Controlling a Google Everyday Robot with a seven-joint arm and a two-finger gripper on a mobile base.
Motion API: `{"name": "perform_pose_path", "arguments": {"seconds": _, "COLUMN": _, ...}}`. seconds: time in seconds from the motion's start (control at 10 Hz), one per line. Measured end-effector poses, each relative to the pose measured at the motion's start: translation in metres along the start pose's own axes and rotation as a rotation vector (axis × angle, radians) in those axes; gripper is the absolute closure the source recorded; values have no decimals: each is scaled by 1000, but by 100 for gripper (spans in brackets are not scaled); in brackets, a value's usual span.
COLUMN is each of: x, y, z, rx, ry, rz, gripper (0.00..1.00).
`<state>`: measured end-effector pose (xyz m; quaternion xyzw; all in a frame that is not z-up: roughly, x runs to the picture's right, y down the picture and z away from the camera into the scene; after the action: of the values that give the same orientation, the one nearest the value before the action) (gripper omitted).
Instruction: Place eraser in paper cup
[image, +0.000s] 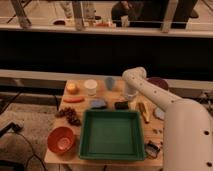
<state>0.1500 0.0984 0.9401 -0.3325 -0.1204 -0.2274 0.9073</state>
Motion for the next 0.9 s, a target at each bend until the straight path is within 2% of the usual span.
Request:
{"name": "perform_pose_path", "arguments": {"seconds": 0.2, "x": -1, "y": 0, "z": 4, "rx": -15, "ry": -12, "rz": -12, "gripper": 21}}
{"name": "perform_pose_path", "arguments": {"seconds": 0.5, "x": -1, "y": 3, "z": 8, "rx": -38, "ry": -55, "rz": -28, "gripper": 55}}
{"name": "perform_pose_path", "arguments": {"seconds": 0.9, "x": -1, "y": 3, "z": 5, "rx": -38, "ry": -55, "rz": -28, "gripper": 94}}
